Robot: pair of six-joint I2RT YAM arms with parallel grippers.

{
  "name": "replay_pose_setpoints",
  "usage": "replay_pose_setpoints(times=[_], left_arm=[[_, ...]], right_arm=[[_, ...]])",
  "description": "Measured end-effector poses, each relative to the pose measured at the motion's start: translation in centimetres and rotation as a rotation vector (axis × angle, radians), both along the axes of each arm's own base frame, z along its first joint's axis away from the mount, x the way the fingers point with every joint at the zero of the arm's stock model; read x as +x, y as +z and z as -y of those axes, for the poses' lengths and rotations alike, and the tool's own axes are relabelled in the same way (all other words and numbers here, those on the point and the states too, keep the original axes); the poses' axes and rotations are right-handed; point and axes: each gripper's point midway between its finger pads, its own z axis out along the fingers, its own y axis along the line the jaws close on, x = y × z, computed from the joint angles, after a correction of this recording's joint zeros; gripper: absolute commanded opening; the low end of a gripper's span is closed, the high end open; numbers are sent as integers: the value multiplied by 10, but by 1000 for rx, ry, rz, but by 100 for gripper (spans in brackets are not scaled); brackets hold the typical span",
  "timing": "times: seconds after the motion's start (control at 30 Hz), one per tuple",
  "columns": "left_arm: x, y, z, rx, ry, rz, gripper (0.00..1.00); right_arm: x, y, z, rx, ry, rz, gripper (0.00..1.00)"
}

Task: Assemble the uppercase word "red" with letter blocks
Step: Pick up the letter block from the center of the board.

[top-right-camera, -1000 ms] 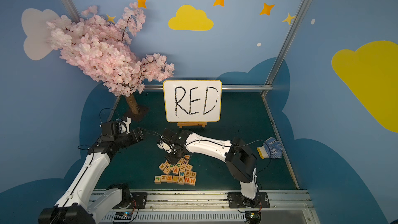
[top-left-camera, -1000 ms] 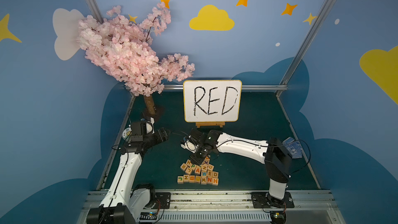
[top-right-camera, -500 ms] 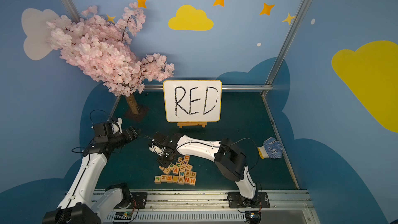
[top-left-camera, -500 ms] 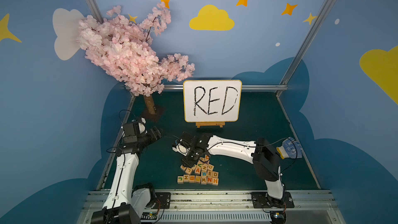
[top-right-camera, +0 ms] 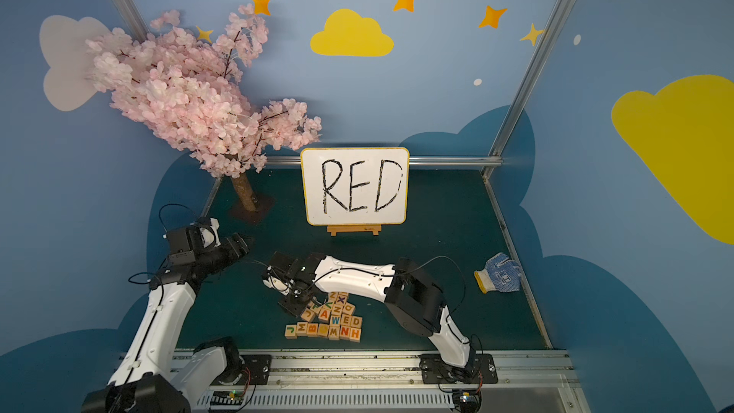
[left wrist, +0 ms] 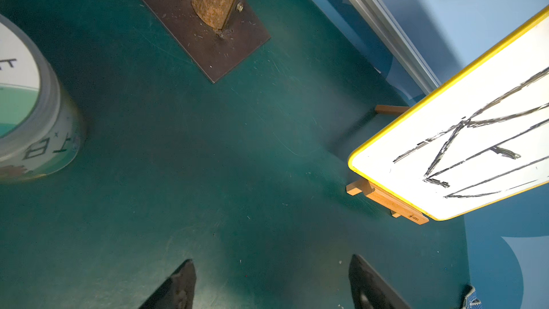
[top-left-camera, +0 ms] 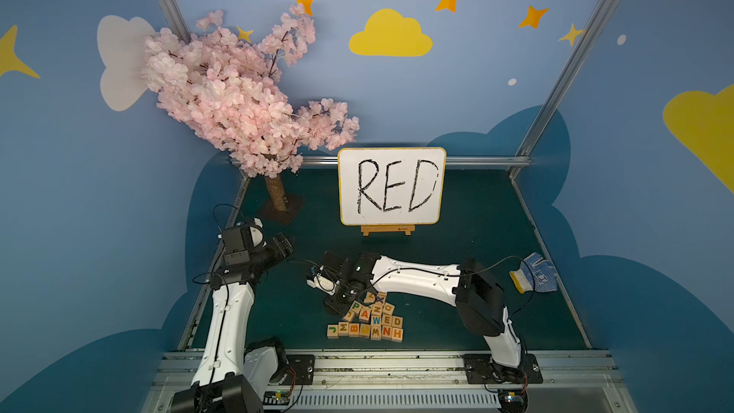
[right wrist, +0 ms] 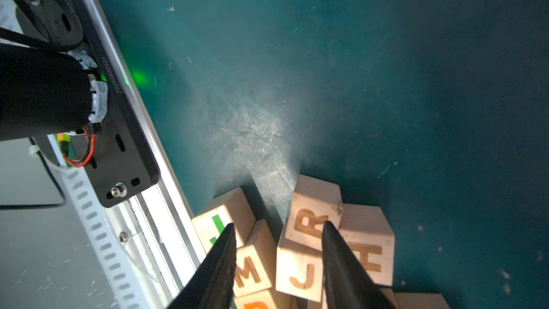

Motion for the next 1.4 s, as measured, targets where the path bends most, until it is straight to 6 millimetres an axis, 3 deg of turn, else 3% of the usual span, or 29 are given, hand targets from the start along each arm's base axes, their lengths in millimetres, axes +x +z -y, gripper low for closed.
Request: replay_pose_setpoints(times=[0.53,1.13,1.4], left_arm=[[-1,-1,-11,-4,46,-6,80],[-1,-2,-13,-5,54,-10,80],[-1,-2,-13,-4,54,-10,80]], right_arm=[[10,-28,2,-85,24,47,53],[13,-32,0,-95,22,60,32],[14,-23,-1,-100,17,59,30]])
